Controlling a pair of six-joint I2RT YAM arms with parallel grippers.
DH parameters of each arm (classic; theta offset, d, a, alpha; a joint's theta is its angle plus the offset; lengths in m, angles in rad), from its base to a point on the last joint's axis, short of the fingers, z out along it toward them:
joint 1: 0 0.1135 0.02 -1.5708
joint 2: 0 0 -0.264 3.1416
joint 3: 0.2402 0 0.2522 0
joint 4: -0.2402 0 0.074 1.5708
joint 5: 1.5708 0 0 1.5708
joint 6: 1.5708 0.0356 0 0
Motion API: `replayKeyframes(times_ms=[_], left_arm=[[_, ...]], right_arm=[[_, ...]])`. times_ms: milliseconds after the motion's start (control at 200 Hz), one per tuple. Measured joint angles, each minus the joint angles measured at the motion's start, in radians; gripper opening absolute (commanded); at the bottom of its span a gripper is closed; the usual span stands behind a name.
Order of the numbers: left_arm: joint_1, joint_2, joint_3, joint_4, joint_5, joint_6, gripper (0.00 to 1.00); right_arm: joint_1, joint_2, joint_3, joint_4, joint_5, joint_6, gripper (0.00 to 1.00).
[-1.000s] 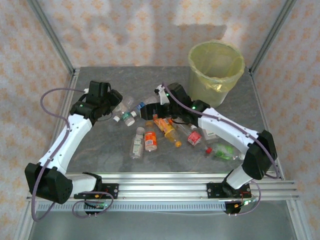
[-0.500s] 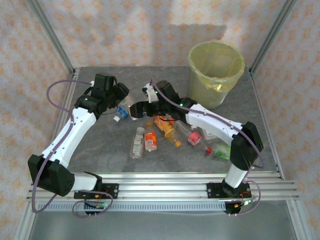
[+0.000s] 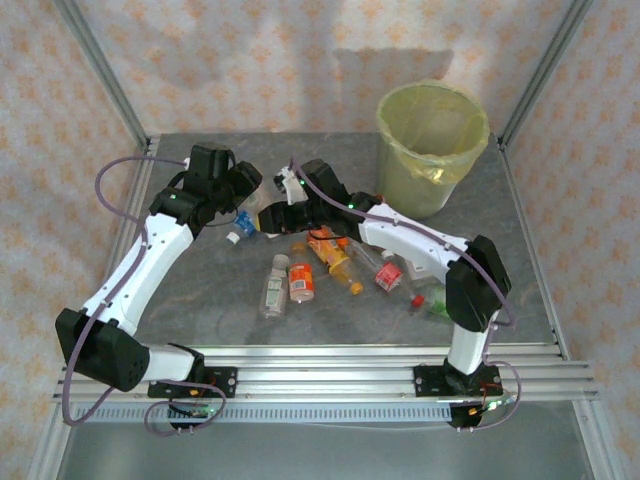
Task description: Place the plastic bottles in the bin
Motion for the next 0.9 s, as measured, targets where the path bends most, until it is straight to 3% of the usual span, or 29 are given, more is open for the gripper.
replayKeyframes(times_ms=[115, 375, 606, 731, 901], left_arm=[[0.000, 0.000, 0.000, 0.002, -0.001, 0.002, 1.00], [0.000, -0.045, 0.000, 0.002, -0.062, 0.005, 1.00], [0.000, -0.264, -0.030, 0.006, -0.235, 0.007, 1.00], [0.000, -0.362, -0.077, 0.008, -0.326, 0.007, 1.00], [0.000, -0.380, -0.103, 0.006, -0.382, 0.022, 1.00]], right_arm=[[0.000, 0.000, 0.000, -0.009, 0.009, -0.007, 0.08], [0.002, -0.018, 0.008, -0.114, 0.124, -0.056, 0.04], [-0.008, -0.116, 0.066, -0.303, 0.334, -0.129, 0.03], [-0.056, -0.199, 0.101, -0.376, 0.441, -0.156, 0.03], [-0.163, -0.274, 0.199, -0.475, 0.592, -0.202, 0.03]])
